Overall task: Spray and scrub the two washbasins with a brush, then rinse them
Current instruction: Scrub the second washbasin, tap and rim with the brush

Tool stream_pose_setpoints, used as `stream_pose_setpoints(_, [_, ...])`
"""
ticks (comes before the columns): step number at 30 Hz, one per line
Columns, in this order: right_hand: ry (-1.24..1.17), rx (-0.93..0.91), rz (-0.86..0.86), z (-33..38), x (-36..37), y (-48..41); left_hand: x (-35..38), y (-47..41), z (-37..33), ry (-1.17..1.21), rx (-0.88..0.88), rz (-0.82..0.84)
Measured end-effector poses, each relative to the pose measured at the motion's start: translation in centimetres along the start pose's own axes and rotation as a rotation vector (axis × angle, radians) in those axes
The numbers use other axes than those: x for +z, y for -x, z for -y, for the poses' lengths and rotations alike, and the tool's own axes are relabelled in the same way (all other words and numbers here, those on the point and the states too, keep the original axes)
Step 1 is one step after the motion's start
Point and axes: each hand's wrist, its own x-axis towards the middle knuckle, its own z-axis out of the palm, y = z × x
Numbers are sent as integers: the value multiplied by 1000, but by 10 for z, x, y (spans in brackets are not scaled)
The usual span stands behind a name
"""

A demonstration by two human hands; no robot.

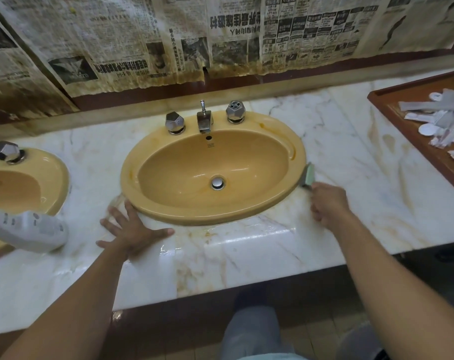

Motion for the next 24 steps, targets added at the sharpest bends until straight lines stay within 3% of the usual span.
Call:
stream_pose_setpoints(5, [47, -21, 46, 19, -10, -19, -7, -1, -4, -23, -11, 73])
stream_pose_setpoints(12, [158, -144, 96, -50, 7, 69, -16, -20, -3, 7, -50, 188])
stream_pose_setpoints(18, [235, -121, -73, 8, 10, -4, -16, -18, -4, -3, -32, 204])
stream_pose_setpoints(24, [350, -204, -7, 53, 9, -42, -12, -3, -9, -29, -9, 139])
